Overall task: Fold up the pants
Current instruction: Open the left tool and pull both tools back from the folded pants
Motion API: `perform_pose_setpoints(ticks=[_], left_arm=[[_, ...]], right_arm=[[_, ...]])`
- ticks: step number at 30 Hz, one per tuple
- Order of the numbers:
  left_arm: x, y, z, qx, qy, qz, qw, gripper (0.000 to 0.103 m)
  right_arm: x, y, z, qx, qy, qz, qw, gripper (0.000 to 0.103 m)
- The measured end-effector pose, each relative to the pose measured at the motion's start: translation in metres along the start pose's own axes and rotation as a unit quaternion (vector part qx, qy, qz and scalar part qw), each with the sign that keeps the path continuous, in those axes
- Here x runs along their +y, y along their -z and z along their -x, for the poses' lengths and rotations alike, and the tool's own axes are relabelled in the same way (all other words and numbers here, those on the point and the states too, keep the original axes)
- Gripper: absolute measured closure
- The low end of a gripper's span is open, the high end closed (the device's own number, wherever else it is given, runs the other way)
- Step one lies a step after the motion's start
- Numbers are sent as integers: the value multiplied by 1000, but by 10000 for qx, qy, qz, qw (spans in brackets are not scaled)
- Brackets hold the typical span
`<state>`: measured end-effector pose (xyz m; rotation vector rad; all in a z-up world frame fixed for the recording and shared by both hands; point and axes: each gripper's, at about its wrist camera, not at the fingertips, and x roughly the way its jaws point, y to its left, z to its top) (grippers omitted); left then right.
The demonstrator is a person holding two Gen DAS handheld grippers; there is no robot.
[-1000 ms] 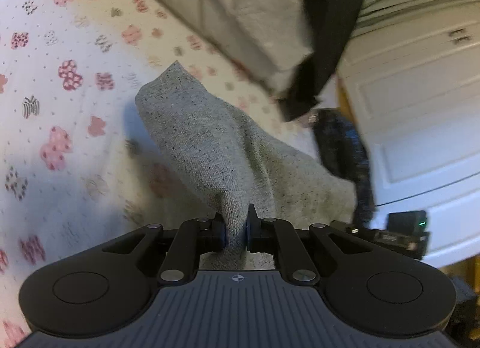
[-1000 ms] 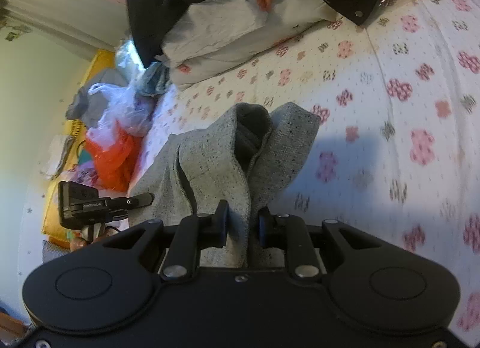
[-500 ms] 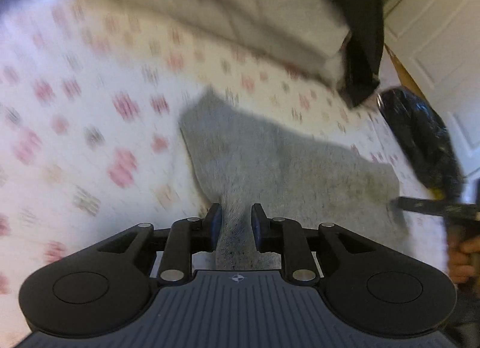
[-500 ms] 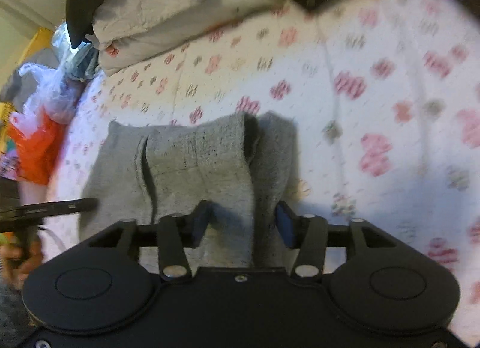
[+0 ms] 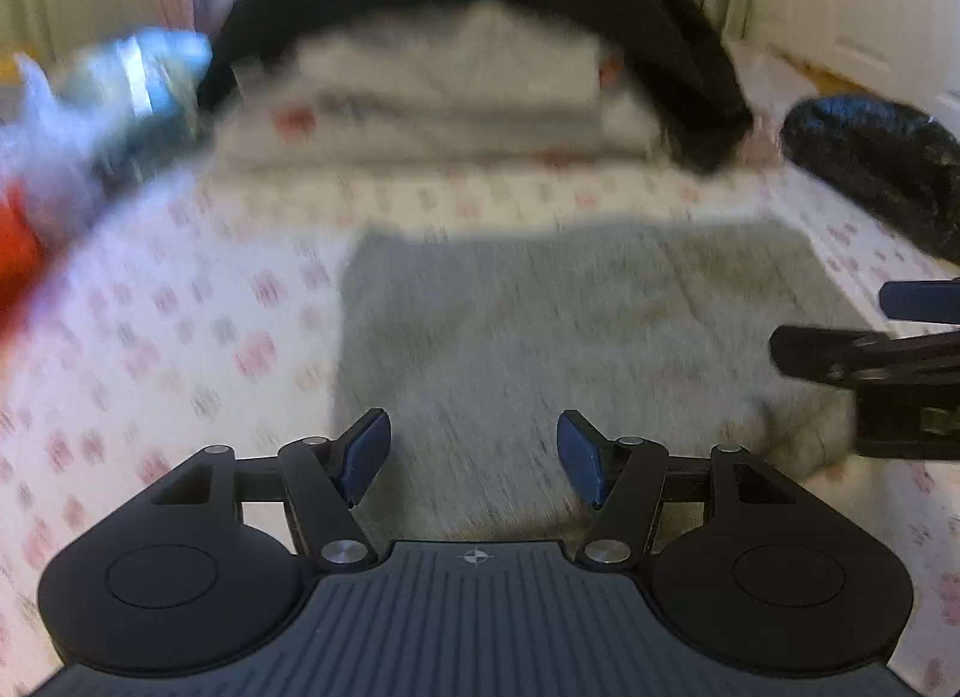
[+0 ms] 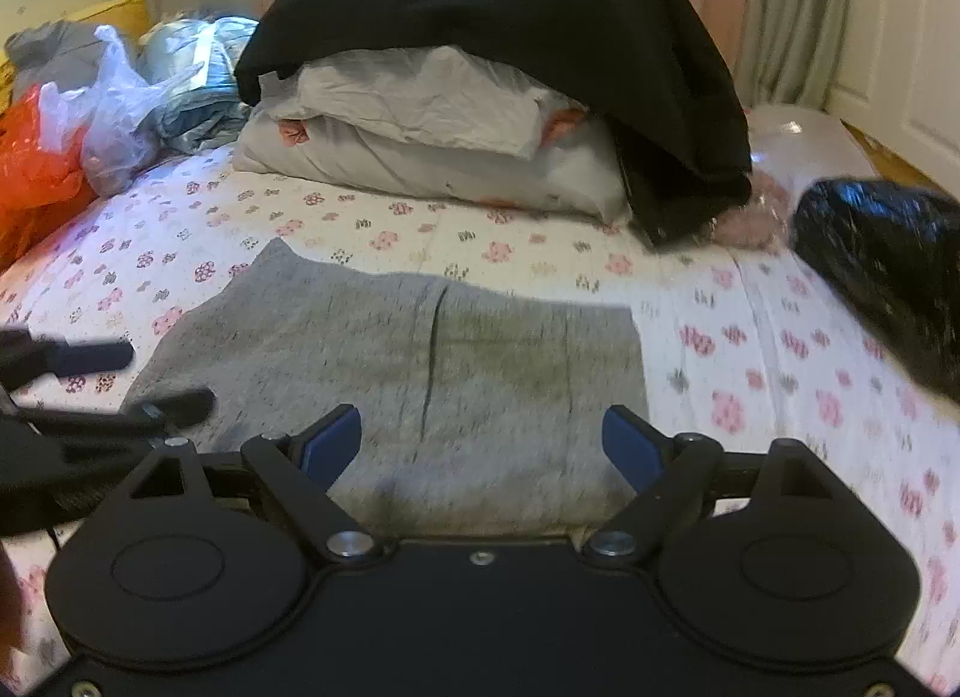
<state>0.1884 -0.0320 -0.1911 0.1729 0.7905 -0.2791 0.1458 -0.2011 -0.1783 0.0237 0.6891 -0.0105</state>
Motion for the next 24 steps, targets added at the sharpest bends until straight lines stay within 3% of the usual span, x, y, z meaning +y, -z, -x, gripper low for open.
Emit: perform_pose_setpoints(ticks=[4, 7, 9, 11, 14, 18, 24], left_arm=[[12, -7, -18, 503, 427, 420, 9969, 43], [24, -7, -33, 796, 877, 942, 9885, 23], [14, -6, -41, 924, 861, 573, 9903, 14], [1, -8, -43, 978, 567, 151, 9935, 8], [-7, -10, -44, 1032, 392, 172, 9937, 7], [-3, -13, -38, 1131, 467, 405, 9917, 8], [-13, -16, -6, 989, 595, -111, 9933, 15]], right_arm=[[-5, 6, 8, 7, -143, -94, 9999, 15], [-10, 7, 14, 12, -86, -111, 9999, 14], [-15, 6, 14, 49, -82, -209, 9997, 14], [-19, 6, 14, 106, -89, -283, 9995, 14], [-20, 9, 14, 165, -107, -243, 9995, 14], [-26, 13, 17, 205, -105, -321, 9992, 14], [-38, 15, 30, 105, -94, -567, 9983, 14]])
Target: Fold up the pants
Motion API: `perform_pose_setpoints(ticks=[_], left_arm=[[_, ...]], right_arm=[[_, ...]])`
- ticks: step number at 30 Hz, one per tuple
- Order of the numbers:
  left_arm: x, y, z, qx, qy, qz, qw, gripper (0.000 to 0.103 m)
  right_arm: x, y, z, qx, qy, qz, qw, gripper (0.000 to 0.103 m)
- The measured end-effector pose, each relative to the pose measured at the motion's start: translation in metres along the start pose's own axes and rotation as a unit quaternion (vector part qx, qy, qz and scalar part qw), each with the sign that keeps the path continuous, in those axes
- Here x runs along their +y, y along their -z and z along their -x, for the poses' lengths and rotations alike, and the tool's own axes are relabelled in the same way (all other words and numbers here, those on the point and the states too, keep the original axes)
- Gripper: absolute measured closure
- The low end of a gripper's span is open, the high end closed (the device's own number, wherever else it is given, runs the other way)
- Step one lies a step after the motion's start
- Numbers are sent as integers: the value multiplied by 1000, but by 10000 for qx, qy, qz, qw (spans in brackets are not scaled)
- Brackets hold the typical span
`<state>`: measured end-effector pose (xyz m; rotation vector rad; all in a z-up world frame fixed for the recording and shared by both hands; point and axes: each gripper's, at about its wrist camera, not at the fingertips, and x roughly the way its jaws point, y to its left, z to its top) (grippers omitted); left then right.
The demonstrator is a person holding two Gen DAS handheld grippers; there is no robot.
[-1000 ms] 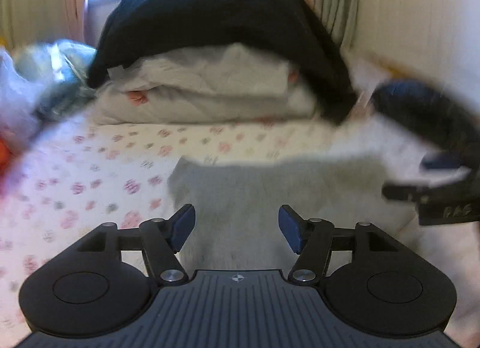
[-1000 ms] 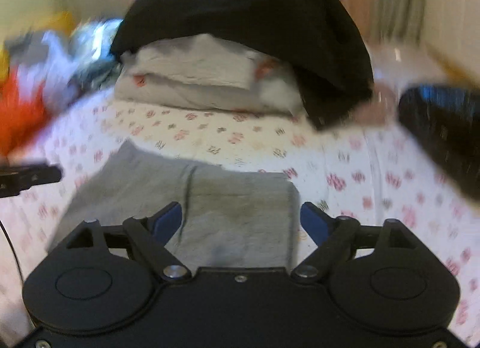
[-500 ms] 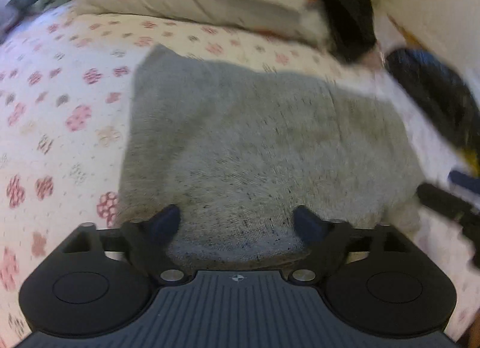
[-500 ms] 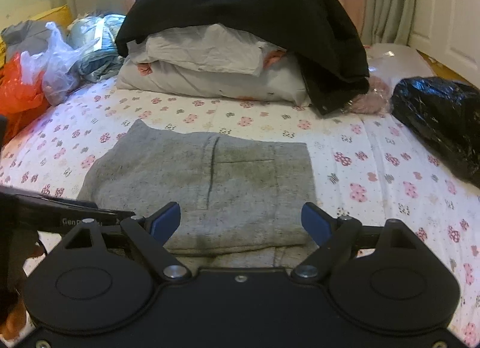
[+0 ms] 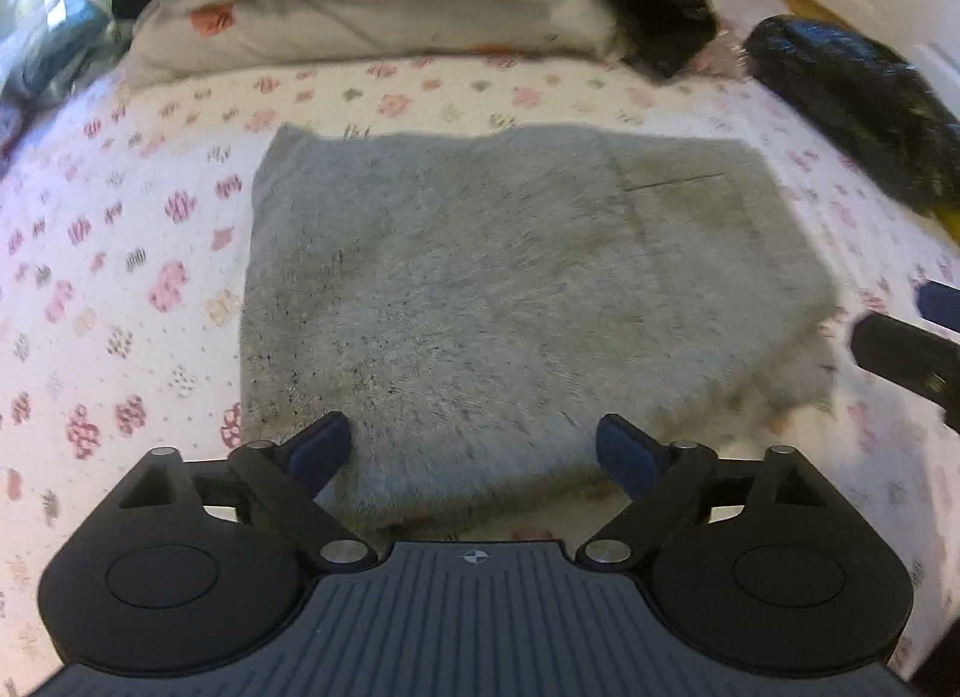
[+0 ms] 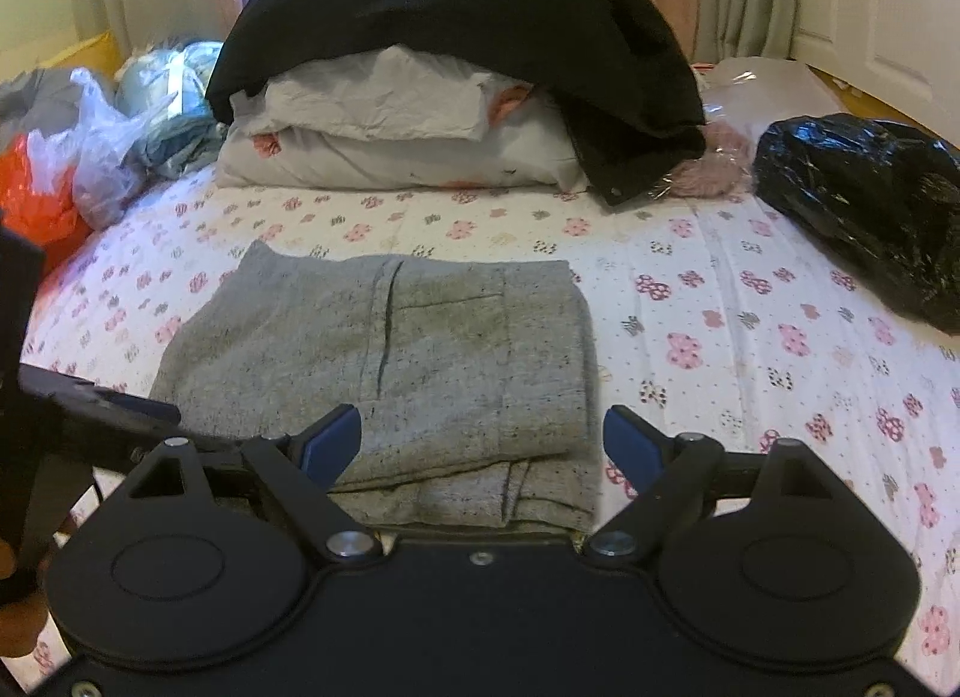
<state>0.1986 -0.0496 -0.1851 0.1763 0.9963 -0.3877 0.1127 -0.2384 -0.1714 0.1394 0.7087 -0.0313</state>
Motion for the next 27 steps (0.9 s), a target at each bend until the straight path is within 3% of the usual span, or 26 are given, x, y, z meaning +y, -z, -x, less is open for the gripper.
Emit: perform_pose_setpoints(ticks=[2, 5, 6, 10, 15, 17, 21, 25, 27], left_arm=[[-2, 3, 16, -76, 194, 52, 9998, 15], [4, 10, 37, -133, 875, 494, 9948, 18], [2, 13, 43, -151, 871, 520, 9947, 18], [-14, 22, 78, -250, 414, 438, 9979, 19], [-17, 30, 135, -988, -218, 784, 9918, 19], [-20, 29, 157, -1347, -510, 699, 9871, 19], [-30, 29, 198, -2051, -1136, 722, 9694, 19], [-34, 26, 215, -1959, -1748, 819, 9614, 19], [-28, 27, 216, -1935, -1642, 821, 9638, 19]], right_arm=[[-1, -1, 7, -60, -32, -66, 10000, 14], [-1, -3, 20, -169, -56, -111, 9998, 14], [-1, -4, 26, -221, -70, -152, 9996, 14], [1, -7, 57, -477, -104, -358, 9982, 14], [16, -8, 111, -830, 126, -419, 9956, 12], [24, -9, 130, -931, 235, -324, 9949, 4], [40, -16, 155, -968, 293, -62, 9948, 2], [53, -23, 173, -1001, 448, 38, 9940, 1], [58, -26, 175, -867, 589, 58, 9945, 1]])
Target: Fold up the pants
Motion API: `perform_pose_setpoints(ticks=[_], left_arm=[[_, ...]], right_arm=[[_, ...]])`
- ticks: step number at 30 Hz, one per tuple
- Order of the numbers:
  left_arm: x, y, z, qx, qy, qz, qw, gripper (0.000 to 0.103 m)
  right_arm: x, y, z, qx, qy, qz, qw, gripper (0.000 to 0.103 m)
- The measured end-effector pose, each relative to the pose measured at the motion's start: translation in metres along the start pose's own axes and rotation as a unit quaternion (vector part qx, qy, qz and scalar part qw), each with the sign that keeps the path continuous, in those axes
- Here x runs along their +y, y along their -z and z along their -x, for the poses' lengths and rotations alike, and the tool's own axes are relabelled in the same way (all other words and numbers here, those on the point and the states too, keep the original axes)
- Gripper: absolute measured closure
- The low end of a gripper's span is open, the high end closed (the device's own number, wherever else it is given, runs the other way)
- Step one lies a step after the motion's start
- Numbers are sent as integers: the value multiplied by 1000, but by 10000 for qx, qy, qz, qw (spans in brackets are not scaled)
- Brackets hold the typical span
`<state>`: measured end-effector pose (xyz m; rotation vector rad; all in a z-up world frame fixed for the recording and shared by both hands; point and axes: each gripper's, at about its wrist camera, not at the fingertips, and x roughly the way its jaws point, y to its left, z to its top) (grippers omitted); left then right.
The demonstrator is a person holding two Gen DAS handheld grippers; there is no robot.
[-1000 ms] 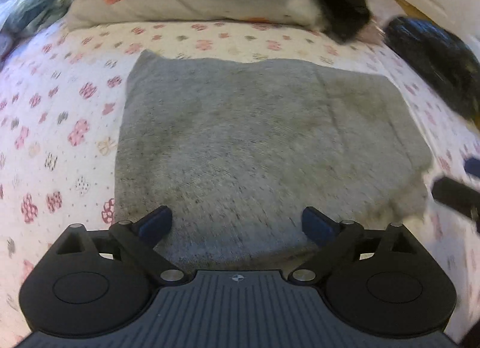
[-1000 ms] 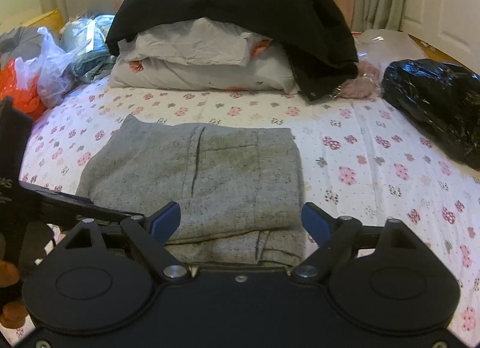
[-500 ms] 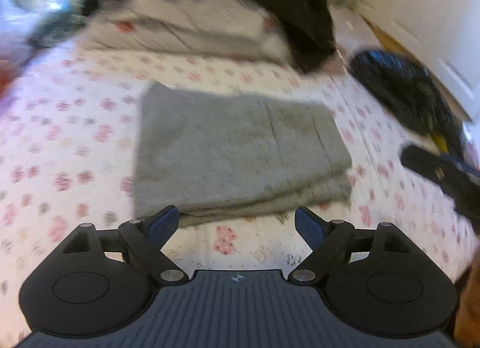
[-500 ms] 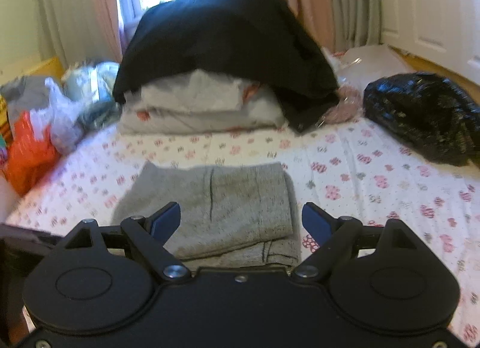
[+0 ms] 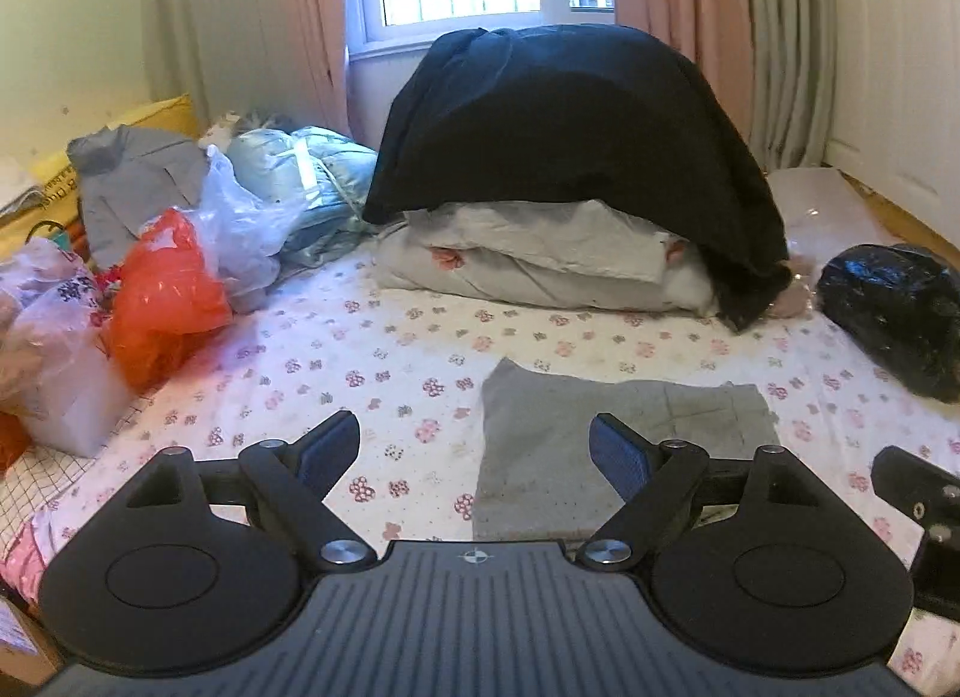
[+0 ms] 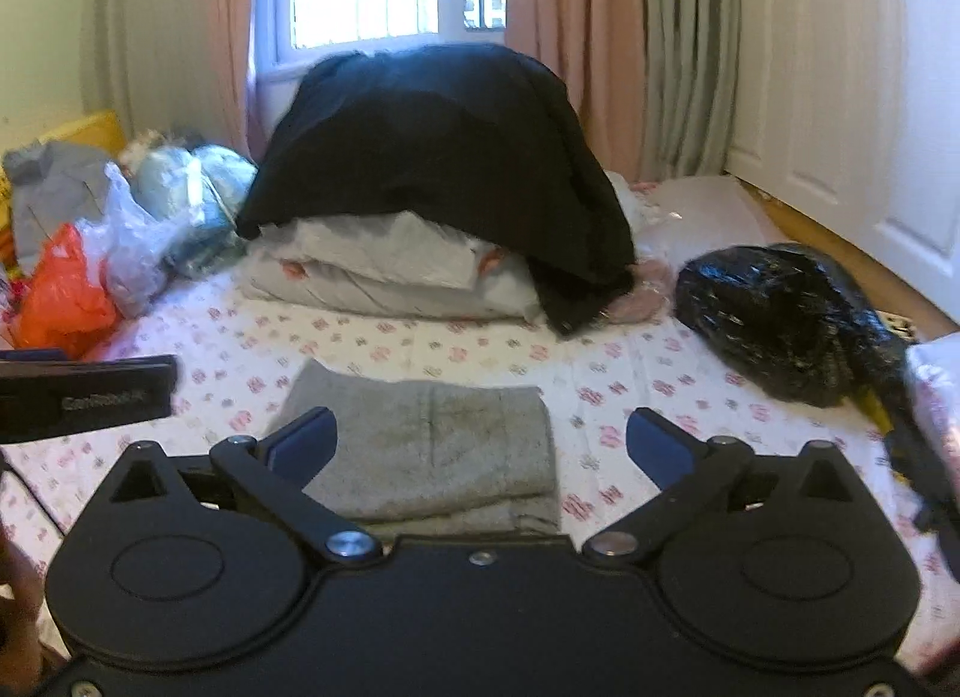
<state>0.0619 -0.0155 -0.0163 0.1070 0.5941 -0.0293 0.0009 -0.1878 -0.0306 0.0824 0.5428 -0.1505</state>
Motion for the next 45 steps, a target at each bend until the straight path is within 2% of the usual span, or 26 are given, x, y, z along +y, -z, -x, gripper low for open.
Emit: perform_pose_setpoints(ticks=[3, 6, 10, 14, 22, 26, 33, 38, 45], left_arm=[[14, 2, -1, 242, 437, 322, 9982, 19], [19, 8, 5, 377, 510, 308, 9975, 19], [17, 15, 17, 260, 410, 145, 9987, 19], [13, 19, 23, 235, 507, 173, 9983, 19], [2, 21, 25, 188, 115, -298, 9993, 19], [5, 21, 25, 227, 227, -254, 9992, 19], [4, 18, 34, 13, 272, -241, 9993, 19], [0, 17, 38, -181, -83, -316, 9993, 19], [0, 15, 36, -154, 27, -353, 9993, 19]], right_arm=[[4, -2, 2, 72, 83, -16, 9999, 1], [2, -2, 4, 108, 191, -49, 9997, 1], [0, -1, 6, 183, 190, -11, 9997, 1], [5, -2, 10, 152, 148, 37, 9998, 1], [11, -6, 12, 139, 121, 121, 9998, 1], [11, -7, 12, 131, 121, 110, 9998, 1], [9, -9, 13, 108, 118, 87, 9998, 1], [9, -9, 13, 106, 126, 82, 9998, 1], [8, -9, 13, 115, 124, 73, 9998, 1]])
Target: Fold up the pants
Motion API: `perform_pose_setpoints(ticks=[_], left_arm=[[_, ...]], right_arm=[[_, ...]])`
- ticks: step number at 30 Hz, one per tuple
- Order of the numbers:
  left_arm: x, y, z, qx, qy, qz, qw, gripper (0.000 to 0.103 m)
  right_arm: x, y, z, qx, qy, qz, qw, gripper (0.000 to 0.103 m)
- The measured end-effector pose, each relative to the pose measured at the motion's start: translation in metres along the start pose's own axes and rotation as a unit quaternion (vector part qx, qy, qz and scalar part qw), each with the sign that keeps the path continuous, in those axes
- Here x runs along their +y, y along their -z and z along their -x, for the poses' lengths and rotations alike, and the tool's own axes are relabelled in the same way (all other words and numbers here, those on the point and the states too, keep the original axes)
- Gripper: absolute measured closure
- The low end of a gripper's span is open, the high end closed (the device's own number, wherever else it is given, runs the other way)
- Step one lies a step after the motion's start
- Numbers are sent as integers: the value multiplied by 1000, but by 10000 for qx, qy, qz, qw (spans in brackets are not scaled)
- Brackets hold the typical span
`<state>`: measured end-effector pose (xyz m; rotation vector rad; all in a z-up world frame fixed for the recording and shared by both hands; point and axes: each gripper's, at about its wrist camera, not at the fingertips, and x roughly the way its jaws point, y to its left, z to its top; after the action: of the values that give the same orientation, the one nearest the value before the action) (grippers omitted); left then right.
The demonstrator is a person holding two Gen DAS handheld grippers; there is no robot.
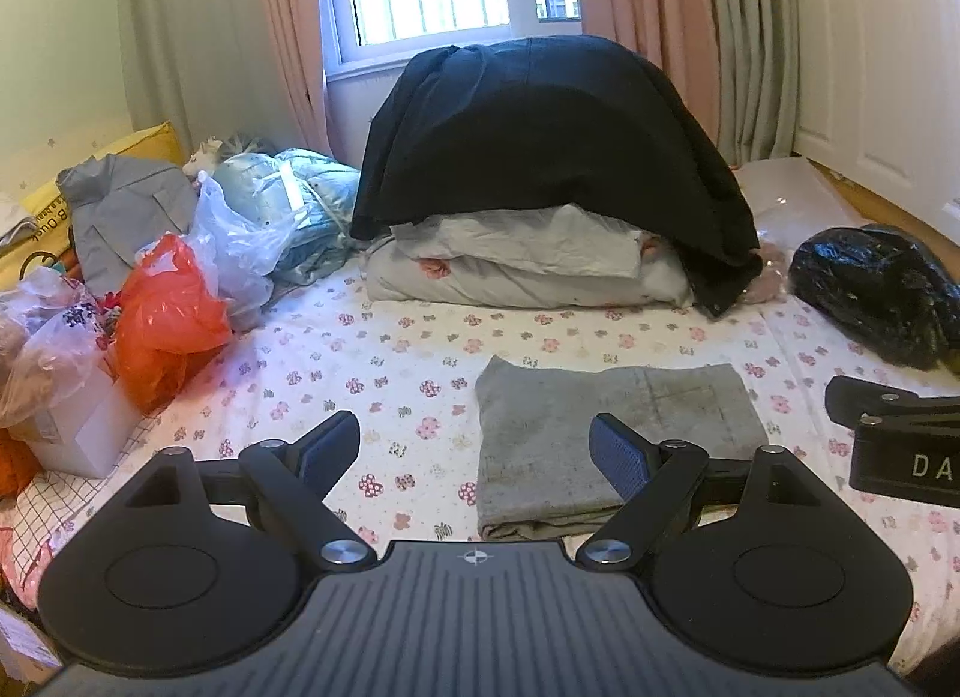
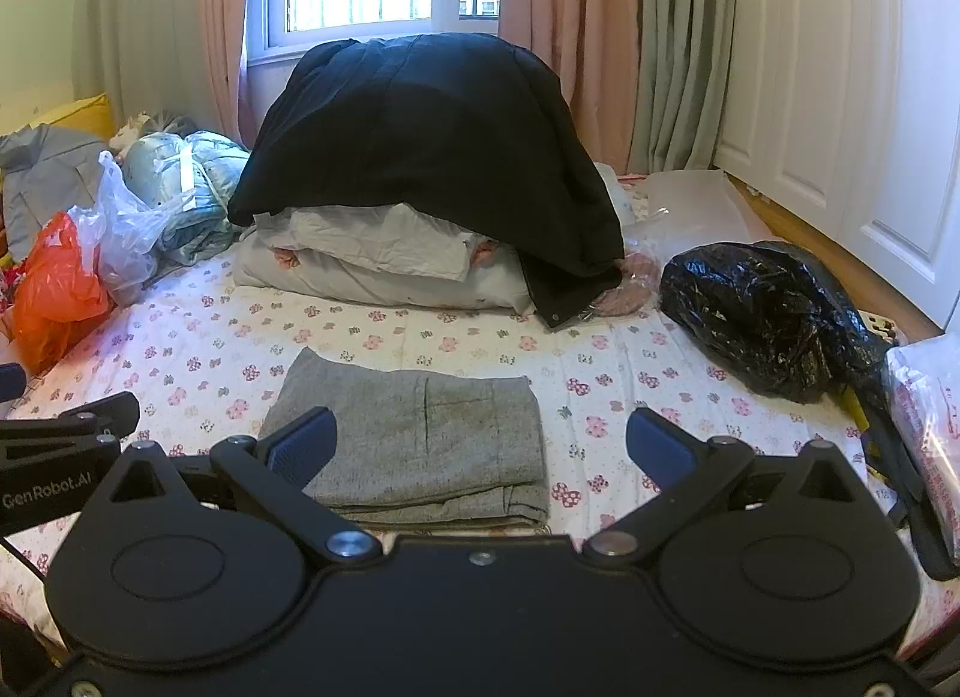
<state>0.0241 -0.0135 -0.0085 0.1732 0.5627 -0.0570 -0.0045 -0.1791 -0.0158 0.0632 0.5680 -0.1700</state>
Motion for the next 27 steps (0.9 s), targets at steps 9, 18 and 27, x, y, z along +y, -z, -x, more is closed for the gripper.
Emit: perform_pose_setpoints(ticks=[9, 18, 27], left_arm=[[3, 2, -2, 105, 7, 92, 9999, 19], [2, 2, -1, 86, 18, 80, 9999, 19], [4, 0, -2, 115, 68, 123, 9998, 19]], right_arm=[[-1, 0, -1, 29, 7, -21, 10000, 1], [-1, 1, -2, 37, 8, -14, 10000, 1], [0, 1, -2, 36, 18, -23, 10000, 1]])
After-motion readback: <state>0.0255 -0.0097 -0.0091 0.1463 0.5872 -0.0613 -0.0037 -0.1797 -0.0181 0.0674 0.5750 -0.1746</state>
